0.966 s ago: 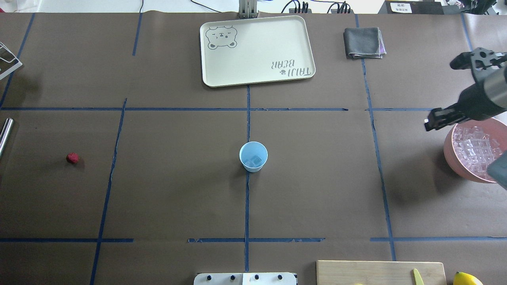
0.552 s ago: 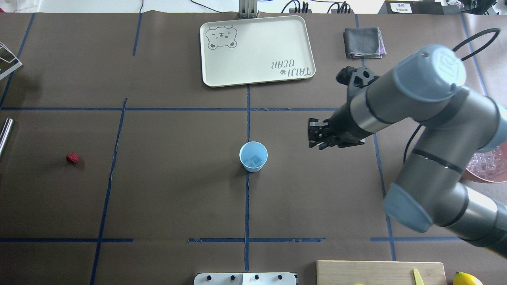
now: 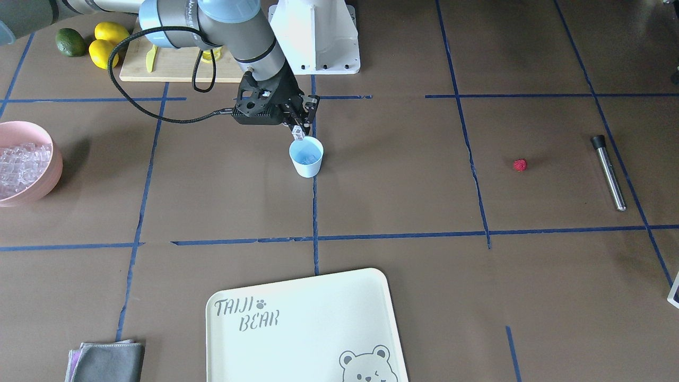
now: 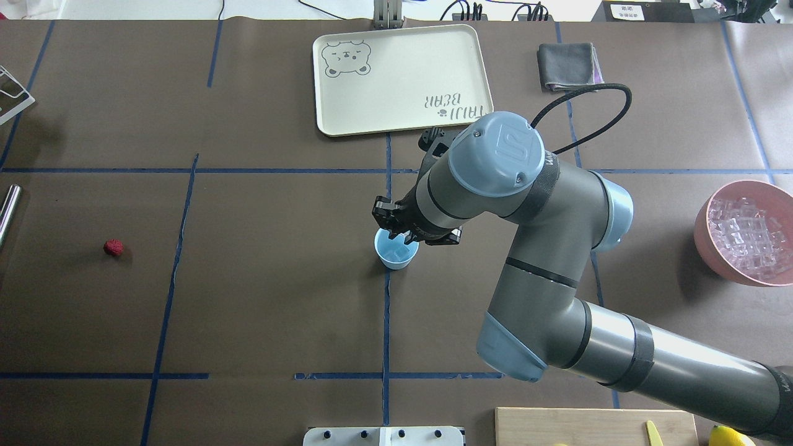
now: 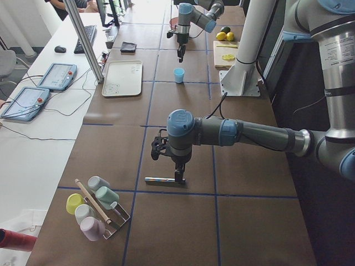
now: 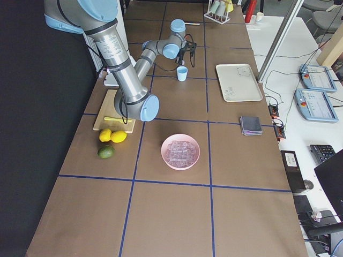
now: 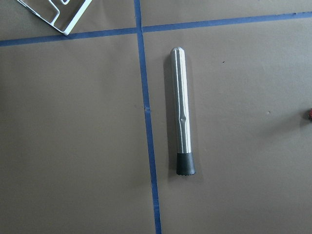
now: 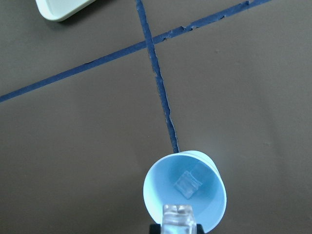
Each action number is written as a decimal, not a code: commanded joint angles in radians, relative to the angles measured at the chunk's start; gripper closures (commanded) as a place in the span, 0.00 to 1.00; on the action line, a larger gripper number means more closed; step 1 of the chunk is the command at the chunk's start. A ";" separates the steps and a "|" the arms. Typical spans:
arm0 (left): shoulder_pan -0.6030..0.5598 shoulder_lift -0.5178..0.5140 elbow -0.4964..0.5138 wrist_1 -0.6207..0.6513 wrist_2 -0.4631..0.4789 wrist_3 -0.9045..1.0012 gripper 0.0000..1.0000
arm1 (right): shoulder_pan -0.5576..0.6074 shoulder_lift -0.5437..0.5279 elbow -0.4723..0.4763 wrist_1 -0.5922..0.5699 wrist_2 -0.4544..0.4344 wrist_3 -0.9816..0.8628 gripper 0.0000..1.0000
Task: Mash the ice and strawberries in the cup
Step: 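Carry the ice cube with the right gripper into the blue cup and release, then withdraw the right gripper toward the bowl while the left gripper reaches the strawberry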
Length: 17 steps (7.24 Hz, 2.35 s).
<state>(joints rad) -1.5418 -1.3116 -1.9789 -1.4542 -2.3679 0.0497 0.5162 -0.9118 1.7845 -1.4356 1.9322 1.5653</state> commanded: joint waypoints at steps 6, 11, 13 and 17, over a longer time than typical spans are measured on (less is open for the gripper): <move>0.002 -0.001 0.008 -0.003 0.007 0.002 0.00 | -0.021 0.016 -0.070 -0.003 -0.013 -0.001 0.10; 0.318 -0.147 0.038 -0.102 0.002 -0.307 0.00 | 0.486 -0.423 0.200 -0.038 0.425 -0.515 0.00; 0.437 -0.236 0.118 -0.211 0.013 -0.514 0.00 | 0.637 -0.571 0.202 -0.039 0.464 -0.803 0.00; 0.578 -0.357 0.407 -0.552 0.077 -0.785 0.00 | 0.674 -0.637 0.200 -0.039 0.464 -0.912 0.00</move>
<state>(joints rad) -1.0146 -1.6525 -1.6142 -1.9311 -2.3106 -0.6431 1.1891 -1.5396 1.9856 -1.4741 2.3983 0.6618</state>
